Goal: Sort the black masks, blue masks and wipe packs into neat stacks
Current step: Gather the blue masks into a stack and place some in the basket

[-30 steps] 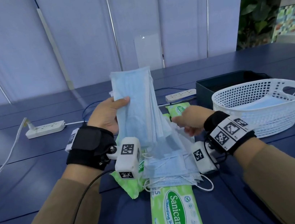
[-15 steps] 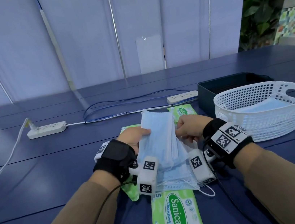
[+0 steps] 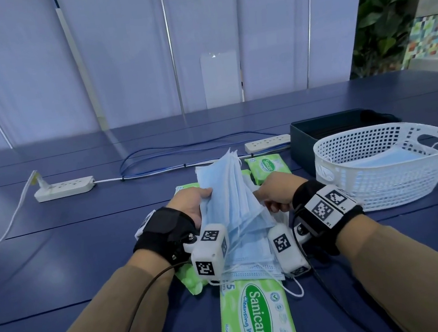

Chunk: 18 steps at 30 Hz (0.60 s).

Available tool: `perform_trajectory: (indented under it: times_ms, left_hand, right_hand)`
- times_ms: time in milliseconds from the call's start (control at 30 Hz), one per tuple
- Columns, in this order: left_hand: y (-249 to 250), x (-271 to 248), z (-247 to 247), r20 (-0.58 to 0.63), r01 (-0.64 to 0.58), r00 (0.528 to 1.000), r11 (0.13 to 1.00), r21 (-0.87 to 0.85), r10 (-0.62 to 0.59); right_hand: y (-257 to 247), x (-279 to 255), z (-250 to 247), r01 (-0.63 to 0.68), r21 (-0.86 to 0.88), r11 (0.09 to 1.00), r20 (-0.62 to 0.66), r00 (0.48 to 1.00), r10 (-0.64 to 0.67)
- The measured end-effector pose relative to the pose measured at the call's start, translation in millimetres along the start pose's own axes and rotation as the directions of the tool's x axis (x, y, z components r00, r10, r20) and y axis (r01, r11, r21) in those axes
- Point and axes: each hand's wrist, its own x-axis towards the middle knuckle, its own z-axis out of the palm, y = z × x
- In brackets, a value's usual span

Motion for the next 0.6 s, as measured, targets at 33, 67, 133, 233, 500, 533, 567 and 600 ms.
perform_trajectory:
  times_ms: [33,67,133,233,500,533,567,600]
  left_hand:
    - [0,1,1,0.009,-0.003,1.0,1.0,-0.005,0.003]
    - [-1,1,1,0.017,-0.014,1.0,1.0,-0.01,0.014]
    - [-2,2,2,0.039,-0.049,0.998,0.999,-0.021,0.05]
    - [2,2,0,0.093,-0.17,0.978,0.975,-0.143,0.184]
    - [20,-16,-7,0.017,-0.399,0.908,0.875,-0.273,0.419]
    - [19,-22,-1,0.053,-0.408,0.9,0.881,-0.238,0.432]
    - [18,-22,4,0.101,-0.404,0.896,0.888,-0.219,0.433]
    - [17,-24,8,0.151,-0.376,0.896,0.895,-0.242,0.417]
  right_hand:
    - [-1,0,1,0.011,-0.005,1.0,0.005,1.0,-0.011]
    - [-1,-1,2,0.029,0.007,1.0,0.01,1.0,-0.029]
    - [-3,-1,1,0.075,0.046,0.996,0.0,0.997,-0.075]
    - [-4,1,-5,0.196,0.184,0.963,-0.107,0.978,-0.178]
    - [-15,-3,-26,0.308,0.55,0.776,-0.221,0.95,-0.221]
    - [-18,-5,-23,0.297,0.557,0.776,-0.164,0.955,-0.248]
    - [-20,-4,-20,0.289,0.552,0.782,-0.113,0.955,-0.273]
    - [-22,-4,-17,0.286,0.535,0.795,-0.078,0.953,-0.291]
